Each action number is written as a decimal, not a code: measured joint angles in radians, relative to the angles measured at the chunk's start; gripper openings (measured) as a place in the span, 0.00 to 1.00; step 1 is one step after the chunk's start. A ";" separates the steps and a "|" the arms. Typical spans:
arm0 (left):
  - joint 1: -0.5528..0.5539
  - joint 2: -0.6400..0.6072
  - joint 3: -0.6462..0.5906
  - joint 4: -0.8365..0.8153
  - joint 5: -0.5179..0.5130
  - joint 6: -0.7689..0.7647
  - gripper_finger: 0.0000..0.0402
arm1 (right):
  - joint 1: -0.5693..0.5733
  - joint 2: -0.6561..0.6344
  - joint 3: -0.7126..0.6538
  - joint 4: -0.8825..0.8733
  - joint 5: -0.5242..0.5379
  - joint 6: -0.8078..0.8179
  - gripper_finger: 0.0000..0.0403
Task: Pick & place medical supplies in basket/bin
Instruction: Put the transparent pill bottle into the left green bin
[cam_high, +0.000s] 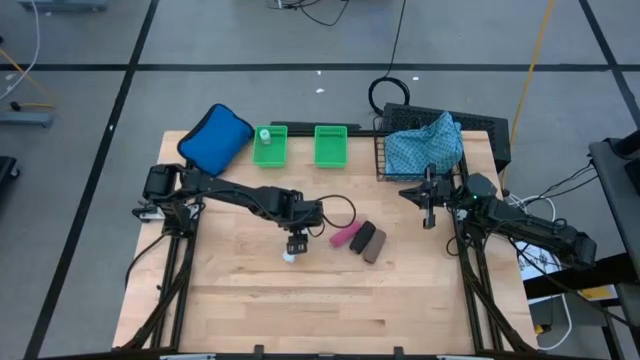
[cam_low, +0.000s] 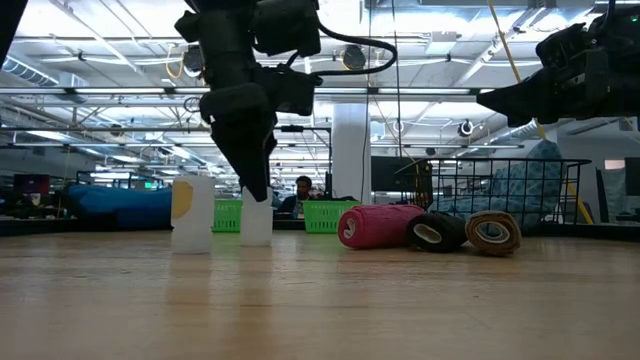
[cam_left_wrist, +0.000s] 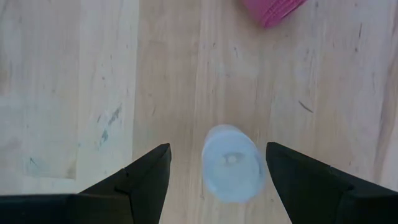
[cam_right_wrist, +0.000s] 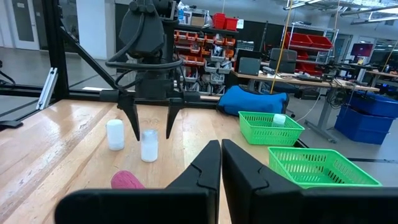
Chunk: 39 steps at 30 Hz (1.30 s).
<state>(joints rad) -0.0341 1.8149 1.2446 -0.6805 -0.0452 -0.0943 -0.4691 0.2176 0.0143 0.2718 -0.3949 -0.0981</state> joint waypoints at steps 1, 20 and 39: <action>0.000 0.000 0.000 -0.001 0.000 0.004 0.68 | 0.000 0.000 0.000 0.000 0.000 0.000 0.02; -0.014 0.028 0.000 0.012 0.019 0.037 0.68 | 0.000 0.000 0.000 0.000 0.000 0.000 0.02; -0.013 0.024 0.000 -0.004 -0.008 0.029 0.60 | 0.000 0.000 0.000 0.000 0.000 0.000 0.02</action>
<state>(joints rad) -0.0471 1.8389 1.2446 -0.6849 -0.0537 -0.0658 -0.4693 0.2180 0.0143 0.2714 -0.3949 -0.0978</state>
